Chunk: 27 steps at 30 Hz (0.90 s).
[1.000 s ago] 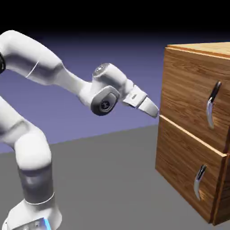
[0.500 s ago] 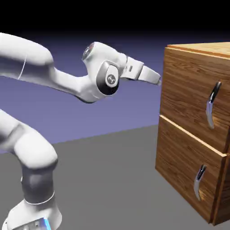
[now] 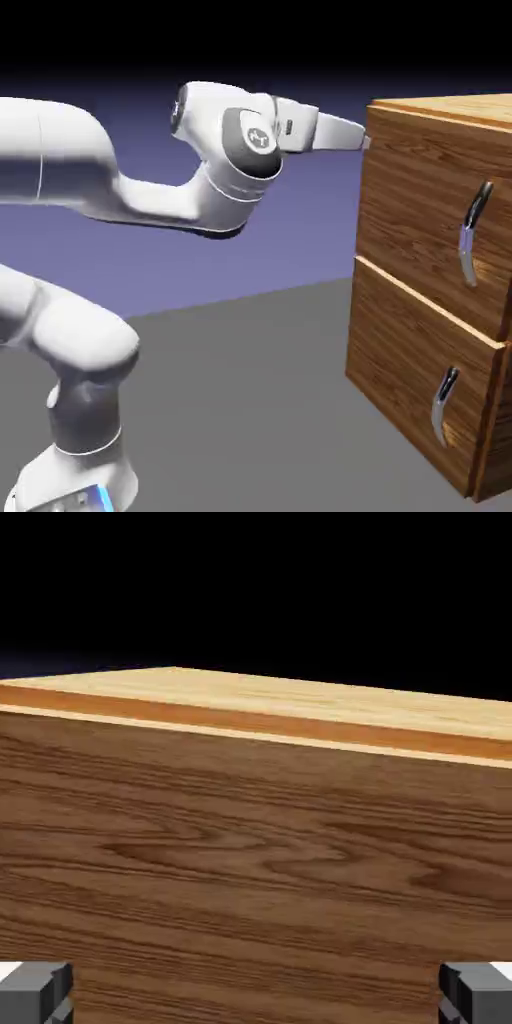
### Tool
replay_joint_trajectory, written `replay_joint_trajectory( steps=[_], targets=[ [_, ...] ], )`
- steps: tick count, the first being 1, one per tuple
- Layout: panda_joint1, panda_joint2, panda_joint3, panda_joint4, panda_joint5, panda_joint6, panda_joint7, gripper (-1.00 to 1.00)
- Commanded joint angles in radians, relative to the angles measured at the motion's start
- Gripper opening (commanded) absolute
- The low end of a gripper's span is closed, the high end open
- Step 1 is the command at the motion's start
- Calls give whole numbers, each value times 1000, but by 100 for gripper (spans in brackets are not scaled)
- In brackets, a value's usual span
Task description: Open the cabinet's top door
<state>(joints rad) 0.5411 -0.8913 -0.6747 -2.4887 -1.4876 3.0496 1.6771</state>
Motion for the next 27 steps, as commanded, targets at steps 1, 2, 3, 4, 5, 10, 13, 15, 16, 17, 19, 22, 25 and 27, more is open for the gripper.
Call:
replay_joint_trajectory(
  steps=[1,2,3,4,5,10,13,15,16,17,19,22,25,27],
  targets=[
    [15,-9,-20,9,-44,0,27,0],
    [31,-19,-39,19,-87,1,55,0],
    [46,-28,-59,28,-131,1,82,0],
    [62,-38,-79,38,-174,1,110,0],
    [77,-47,-99,47,-218,2,137,0],
    [155,-94,-197,94,-435,4,274,0],
    [201,-122,-256,122,-565,5,356,0],
    [232,-141,-296,141,-652,6,411,0],
    [248,-150,-316,150,-696,6,438,0],
    [263,-160,-335,160,-739,6,465,0],
    [294,-179,-375,178,-826,7,520,0],
    [340,-207,-434,207,-957,8,602,0],
    [387,-235,-493,235,-1087,9,684,0],
    [418,-254,-533,254,-1174,10,739,0]
  ],
)
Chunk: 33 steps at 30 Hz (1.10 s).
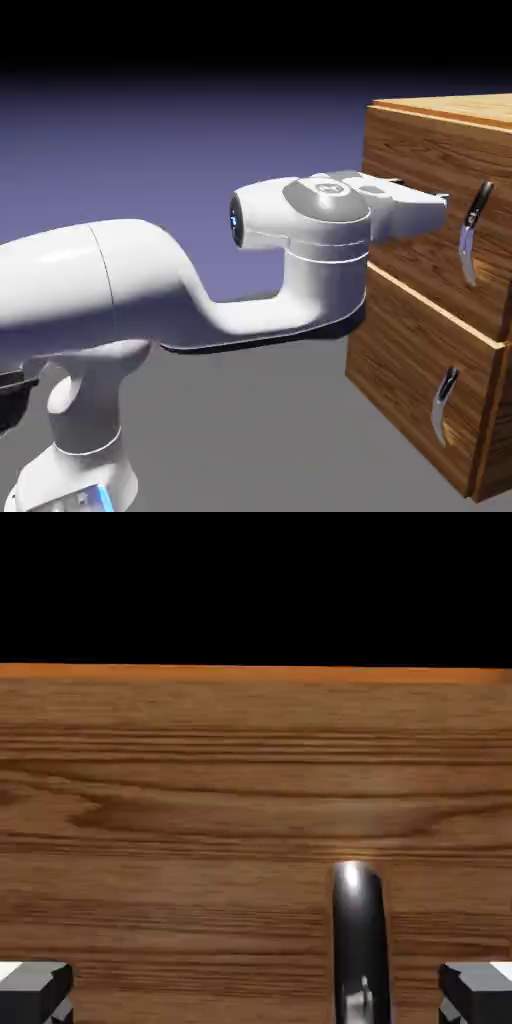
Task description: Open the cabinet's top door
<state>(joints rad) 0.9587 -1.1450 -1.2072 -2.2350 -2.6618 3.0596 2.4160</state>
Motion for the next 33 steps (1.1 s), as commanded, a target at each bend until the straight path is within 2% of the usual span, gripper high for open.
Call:
replay_joint_trajectory(
  steps=[1,5,11,12,23,33],
  targets=[
    [15,-9,-20,9,-44,0,27,0],
    [77,-47,-98,47,-217,2,137,0],
    [241,-23,-160,173,-222,-26,132,0],
    [241,-23,-160,173,-222,-26,132,-100],
    [-87,4,25,-189,-127,-314,169,-100],
    [-413,-39,332,-547,121,-634,162,-100]
  ],
)
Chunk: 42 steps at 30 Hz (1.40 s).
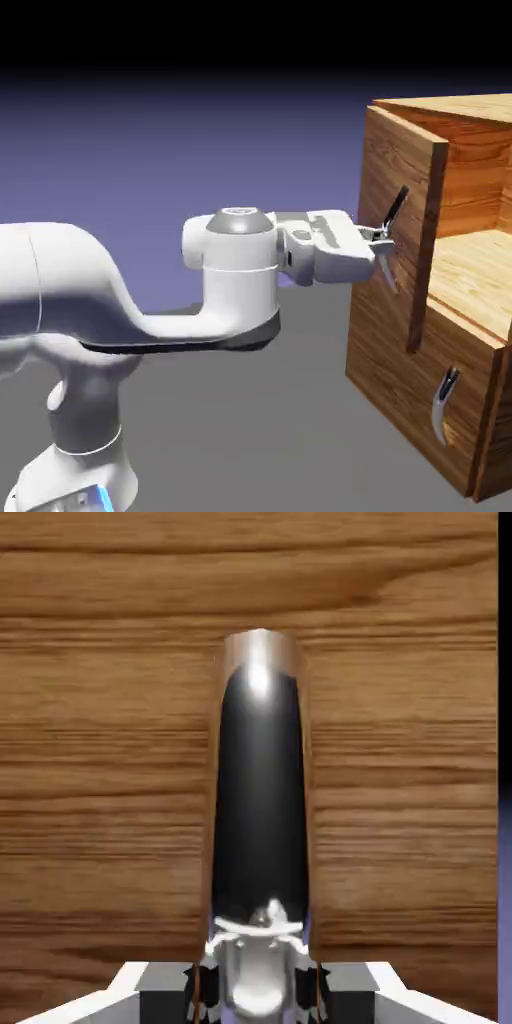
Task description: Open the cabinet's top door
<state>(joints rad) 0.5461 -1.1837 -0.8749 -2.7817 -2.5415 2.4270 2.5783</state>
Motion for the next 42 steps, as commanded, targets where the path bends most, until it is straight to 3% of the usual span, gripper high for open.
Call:
replay_joint_trajectory(
  steps=[1,12,20,26,34,42],
  targets=[
    [-24,-10,36,-31,35,-34,-4,-100],
    [-105,-113,435,-244,454,-379,-33,-100],
    [-356,-35,681,-237,603,-206,70,-100],
    [-314,-58,892,-261,863,-369,38,-100],
    [-257,32,1182,-203,1193,-615,56,-100],
    [-308,253,1472,-20,1484,-892,127,-100]
  ],
)
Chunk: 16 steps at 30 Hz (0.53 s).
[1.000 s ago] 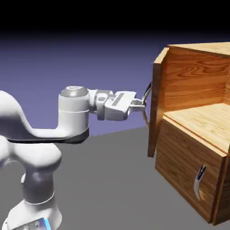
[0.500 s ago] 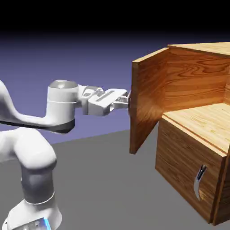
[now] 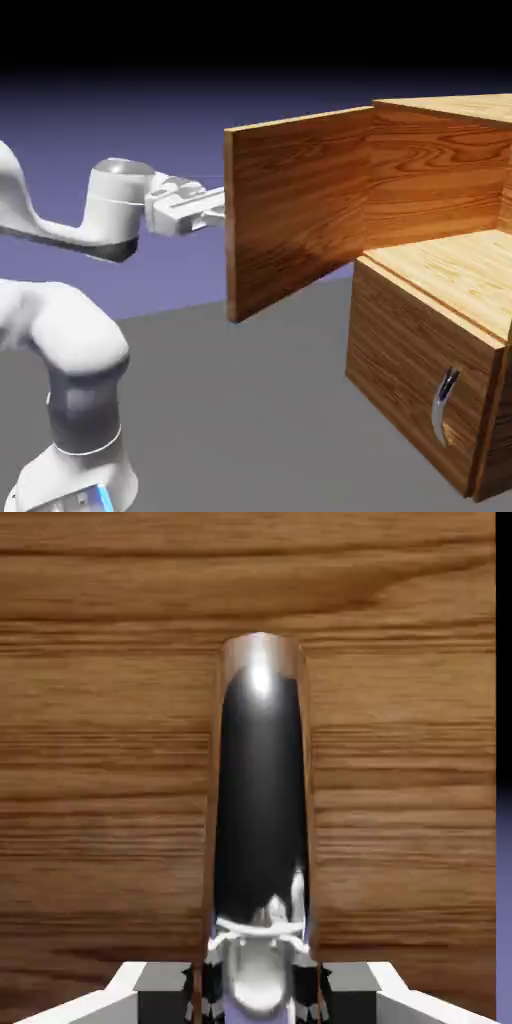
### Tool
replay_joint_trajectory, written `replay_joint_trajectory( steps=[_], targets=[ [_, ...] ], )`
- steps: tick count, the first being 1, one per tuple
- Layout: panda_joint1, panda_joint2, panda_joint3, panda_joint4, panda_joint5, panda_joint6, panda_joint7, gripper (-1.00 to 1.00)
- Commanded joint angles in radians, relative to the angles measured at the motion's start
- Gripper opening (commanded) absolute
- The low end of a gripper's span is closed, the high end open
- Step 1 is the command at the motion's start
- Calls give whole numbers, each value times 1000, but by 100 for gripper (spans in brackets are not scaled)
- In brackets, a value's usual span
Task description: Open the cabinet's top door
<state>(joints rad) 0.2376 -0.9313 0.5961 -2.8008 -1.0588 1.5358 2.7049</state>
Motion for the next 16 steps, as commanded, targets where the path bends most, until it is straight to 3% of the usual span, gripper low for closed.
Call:
replay_joint_trajectory(
  steps=[1,15,16],
  targets=[
    [-18,34,37,32,32,-38,11,-100],
    [-407,456,510,502,262,-511,189,-100],
    [-407,456,510,502,262,-511,189,100]
  ],
)
